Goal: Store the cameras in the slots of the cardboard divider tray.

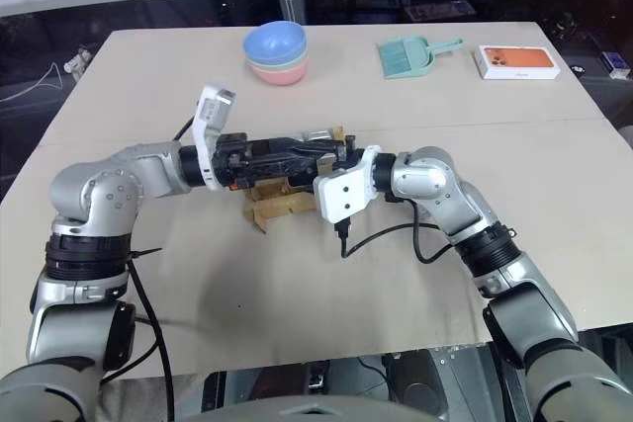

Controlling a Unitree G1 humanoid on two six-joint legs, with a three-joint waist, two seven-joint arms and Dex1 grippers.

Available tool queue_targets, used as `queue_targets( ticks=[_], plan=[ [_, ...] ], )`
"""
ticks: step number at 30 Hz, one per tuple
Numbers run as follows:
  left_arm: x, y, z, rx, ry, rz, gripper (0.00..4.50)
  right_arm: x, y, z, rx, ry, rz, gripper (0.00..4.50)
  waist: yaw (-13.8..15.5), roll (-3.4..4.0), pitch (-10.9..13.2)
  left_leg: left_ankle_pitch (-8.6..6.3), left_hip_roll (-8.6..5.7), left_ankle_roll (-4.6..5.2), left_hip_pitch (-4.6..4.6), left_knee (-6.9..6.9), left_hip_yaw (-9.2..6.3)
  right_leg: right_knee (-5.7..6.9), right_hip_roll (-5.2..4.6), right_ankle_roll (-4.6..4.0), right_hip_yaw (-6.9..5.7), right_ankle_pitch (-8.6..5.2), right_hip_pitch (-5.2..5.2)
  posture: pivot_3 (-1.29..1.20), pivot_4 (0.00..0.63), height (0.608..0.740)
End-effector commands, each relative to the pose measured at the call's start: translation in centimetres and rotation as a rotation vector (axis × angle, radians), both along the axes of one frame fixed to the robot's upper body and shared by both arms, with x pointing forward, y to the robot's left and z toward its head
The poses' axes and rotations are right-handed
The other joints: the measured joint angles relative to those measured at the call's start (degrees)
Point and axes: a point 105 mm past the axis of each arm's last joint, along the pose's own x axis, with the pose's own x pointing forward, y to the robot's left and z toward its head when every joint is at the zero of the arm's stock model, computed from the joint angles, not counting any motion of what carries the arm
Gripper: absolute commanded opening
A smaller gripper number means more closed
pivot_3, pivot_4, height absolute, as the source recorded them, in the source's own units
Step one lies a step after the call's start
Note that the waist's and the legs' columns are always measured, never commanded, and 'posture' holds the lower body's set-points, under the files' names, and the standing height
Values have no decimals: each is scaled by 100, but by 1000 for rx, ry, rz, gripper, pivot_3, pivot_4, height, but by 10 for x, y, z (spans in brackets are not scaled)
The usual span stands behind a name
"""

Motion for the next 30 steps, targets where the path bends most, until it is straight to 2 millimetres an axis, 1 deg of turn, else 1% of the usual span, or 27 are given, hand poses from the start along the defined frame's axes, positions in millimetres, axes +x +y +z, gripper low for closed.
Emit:
queue_targets(
  ticks=[1, 6, 11, 13, 15, 16, 18, 20, 21, 29, 30],
  plan=[
    [-4, 0, 10, -14, -32, -18, 3220, -5, 2, 14, 37, -43, 21, 1985, 0, 0, 0, 0, 0, 0, 0, 0, 0, 0, 0, 0, 0, 0, 0, 0, 150, 740],
    [-8, 1, 3, 6, 0, -35, 3220, -5, 2, 16, 42, -46, 21, 1985, -1, 0, 0, 0, 0, 0, 0, 0, 0, 0, 0, 0, 0, 0, 0, 0, 150, 740],
    [-8, 2, 2, 4, 13, -37, 3220, -4, 2, 18, 44, -51, 21, 1985, -1, 0, 0, 0, 0, 0, 0, 0, 0, 0, 0, 0, 0, 0, 0, 0, 150, 740],
    [-6, 3, 2, 7, 3, -29, 3220, -4, 2, 18, 43, -51, 20, 1985, -1, 0, 0, 0, 0, 0, 0, 0, 0, 0, 0, 0, 0, 0, 0, 0, 150, 740],
    [-3, 5, 6, -9, 2, -18, 3220, -4, 2, 18, 43, -51, 20, 1985, -1, 0, 0, 0, 0, 0, 0, 0, 0, 0, 0, 0, 0, 0, 0, 0, 150, 740],
    [-3, 5, 7, -10, 3, -19, 2705, -5, 2, 18, 44, -51, 20, 1985, -1, 0, 0, 0, 0, 0, 0, 0, 0, 0, 0, 0, 0, 0, 0, 0, 150, 740],
    [-4, 5, 6, -2, 7, -27, 2063, -5, 2, 18, 45, -51, 20, 1985, -1, 0, 0, 0, 0, 0, 0, 0, 0, 0, 0, 0, 0, 0, 0, 0, 150, 740],
    [-4, 4, 5, 4, 12, -34, 1088, -5, 2, 18, 47, -52, 20, 1985, -1, -1, 0, 0, 0, 0, 0, 0, 0, 0, 0, 0, 0, 0, 0, 0, 150, 740],
    [-4, 4, 4, 5, 14, -35, 707, -5, 2, 18, 48, -52, 20, 1985, -1, 0, 0, 0, 0, 0, 0, 0, 1, 0, 0, 0, -1, 0, 0, 0, 150, 740],
    [-5, 5, -4, 36, 20, -39, 732, -1, -2, 19, 42, -30, -24, 1985, 0, -1, 0, 0, 0, 0, 0, 0, 1, 0, 0, 0, 0, 0, 0, 0, 150, 740],
    [-5, 5, -5, 39, 18, -39, 732, 0, -3, 20, 44, -26, -34, 2485, 0, -1, 0, 0, 0, 0, 0, 0, 1, 0, 0, 0, 0, 0, 0, 0, 150, 740]
  ],
)
